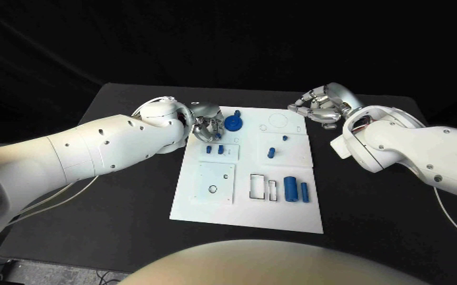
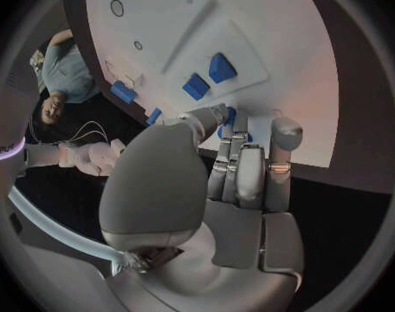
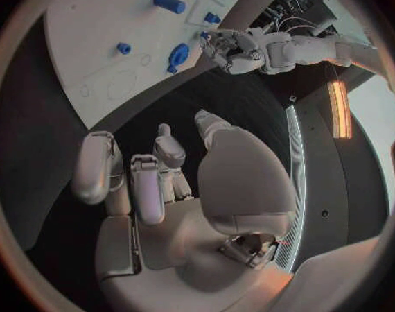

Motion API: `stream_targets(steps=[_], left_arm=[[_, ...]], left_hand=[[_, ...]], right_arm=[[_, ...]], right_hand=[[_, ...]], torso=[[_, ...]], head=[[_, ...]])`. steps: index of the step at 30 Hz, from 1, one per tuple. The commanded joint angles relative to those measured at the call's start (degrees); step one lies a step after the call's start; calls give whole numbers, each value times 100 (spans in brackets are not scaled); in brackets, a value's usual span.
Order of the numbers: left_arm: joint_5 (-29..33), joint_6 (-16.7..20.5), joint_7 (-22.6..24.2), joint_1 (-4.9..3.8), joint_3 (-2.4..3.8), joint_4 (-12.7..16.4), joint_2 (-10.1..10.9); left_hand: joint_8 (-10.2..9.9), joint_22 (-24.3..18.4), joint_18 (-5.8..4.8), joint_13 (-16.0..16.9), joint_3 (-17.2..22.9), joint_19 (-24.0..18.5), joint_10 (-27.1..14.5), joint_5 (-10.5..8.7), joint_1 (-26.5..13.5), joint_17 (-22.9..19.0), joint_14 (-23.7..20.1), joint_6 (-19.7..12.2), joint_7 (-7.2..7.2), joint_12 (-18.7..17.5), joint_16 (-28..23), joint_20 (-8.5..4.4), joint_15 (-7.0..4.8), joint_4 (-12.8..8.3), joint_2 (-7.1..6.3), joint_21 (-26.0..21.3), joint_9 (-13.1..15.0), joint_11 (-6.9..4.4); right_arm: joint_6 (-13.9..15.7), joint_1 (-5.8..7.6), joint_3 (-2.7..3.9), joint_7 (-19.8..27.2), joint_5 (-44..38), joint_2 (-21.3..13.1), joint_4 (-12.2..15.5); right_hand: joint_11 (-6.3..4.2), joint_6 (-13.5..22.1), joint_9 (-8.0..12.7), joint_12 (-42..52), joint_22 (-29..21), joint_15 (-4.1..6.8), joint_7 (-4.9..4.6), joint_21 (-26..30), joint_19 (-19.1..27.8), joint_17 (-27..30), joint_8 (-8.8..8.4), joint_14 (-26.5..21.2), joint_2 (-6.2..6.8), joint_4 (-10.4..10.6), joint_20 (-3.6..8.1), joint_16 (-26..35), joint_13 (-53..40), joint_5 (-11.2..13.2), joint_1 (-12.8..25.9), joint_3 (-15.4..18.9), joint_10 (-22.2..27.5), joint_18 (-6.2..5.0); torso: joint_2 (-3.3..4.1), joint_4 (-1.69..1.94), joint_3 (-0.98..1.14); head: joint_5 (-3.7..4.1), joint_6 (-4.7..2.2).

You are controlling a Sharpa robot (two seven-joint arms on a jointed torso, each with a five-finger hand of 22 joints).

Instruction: Assemble the parts on the task board

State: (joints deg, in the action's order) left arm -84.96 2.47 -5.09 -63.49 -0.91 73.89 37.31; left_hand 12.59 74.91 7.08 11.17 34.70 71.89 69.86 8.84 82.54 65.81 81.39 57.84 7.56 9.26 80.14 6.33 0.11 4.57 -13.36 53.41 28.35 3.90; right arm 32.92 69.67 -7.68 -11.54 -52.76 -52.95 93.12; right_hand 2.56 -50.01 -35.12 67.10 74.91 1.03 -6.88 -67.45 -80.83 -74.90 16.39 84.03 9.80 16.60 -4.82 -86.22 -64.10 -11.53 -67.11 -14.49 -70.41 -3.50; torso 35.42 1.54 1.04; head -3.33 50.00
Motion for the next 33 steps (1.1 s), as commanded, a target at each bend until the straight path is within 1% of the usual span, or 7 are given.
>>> stream_targets(steps=[1,10,25,27,28,29,33], left_arm=[[-29,-174,-45,5,-8,3,-10],[-30,-102,-50,5,-10,6,-5],[3,38,-39,5,-10,16,17],[6,44,-42,5,-10,18,24],[9,48,-42,5,-10,20,29],[17,55,-42,5,-10,24,36],[50,115,-18,6,-9,60,73]], left_hand=[[-50,590,-18,7,-8,-54,15,-50,-81,-24,-35,5,18,-49,3,-11,6,-38,-27,5,0,10],[-292,564,-12,21,11,-156,-195,48,-313,-262,-184,-364,105,-315,-59,60,98,-80,-148,-53,-103,118],[-356,551,-7,5,0,-202,-438,177,-424,-488,-308,-522,83,-451,-127,128,176,-118,-205,-78,-134,213],[-382,546,-4,0,-10,-214,-499,182,-446,-506,-319,-586,70,-473,-129,145,195,-127,-222,-91,-146,235],[-414,544,-3,-5,-18,-222,-548,183,-466,-525,-327,-659,54,-488,-130,161,211,-134,-229,-97,-162,253],[-453,539,1,-15,-31,-237,-615,186,-487,-551,-341,-746,29,-510,-134,178,232,-141,-239,-114,-182,275],[-571,516,16,-64,-234,-306,-942,332,-567,-654,-404,-1077,-53,-546,-139,252,304,-163,-250,-195,-279,356]], right_arm=[[-13,-3,0,26,-75,1,3],[-12,-3,0,26,-75,-1,1],[-36,-4,0,-14,-84,-2,-14],[-67,-5,0,-52,-109,-2,-18],[-94,-5,0,-70,-127,-2,-23],[-122,-5,0,-85,-143,-2,-30],[-272,-5,0,-103,-216,0,-65]], right_hand=[[-11,-9,-6,-29,841,36,1,23,47,-829,8,403,27,-3,-3,18,17,-23,-9,-30,-2,-109],[-11,-9,-6,-29,841,36,1,23,47,-829,8,403,27,-3,-3,18,17,-23,-9,-30,-2,-109],[-12,-3,-9,-66,834,37,1,52,58,-808,7,397,32,-3,-2,32,60,-22,-2,-31,22,-114],[-5,18,-14,-351,814,32,-4,132,91,-739,-1,373,50,-6,-4,77,351,-20,2,-33,250,-128],[17,70,-24,-1491,687,13,-28,567,276,-397,-22,244,73,-9,-20,319,1460,-19,9,-60,1054,-201],[40,118,-14,-1863,600,-9,-48,851,394,-55,-51,116,76,-6,-31,570,1755,-23,13,-73,1252,-248],[141,182,95,-2861,450,-80,-134,1293,544,715,-136,-104,117,-17,-94,1173,2522,18,-121,-114,1463,-311]], torso=[[-1,1,1],[-1,2,0],[-2,2,-2],[-1,3,-3],[-2,6,-3],[-2,5,-3],[-1,3,-7]], head=[[3,0],[3,0],[-7,0],[-9,0],[-5,0],[-6,0],[-7,0]])
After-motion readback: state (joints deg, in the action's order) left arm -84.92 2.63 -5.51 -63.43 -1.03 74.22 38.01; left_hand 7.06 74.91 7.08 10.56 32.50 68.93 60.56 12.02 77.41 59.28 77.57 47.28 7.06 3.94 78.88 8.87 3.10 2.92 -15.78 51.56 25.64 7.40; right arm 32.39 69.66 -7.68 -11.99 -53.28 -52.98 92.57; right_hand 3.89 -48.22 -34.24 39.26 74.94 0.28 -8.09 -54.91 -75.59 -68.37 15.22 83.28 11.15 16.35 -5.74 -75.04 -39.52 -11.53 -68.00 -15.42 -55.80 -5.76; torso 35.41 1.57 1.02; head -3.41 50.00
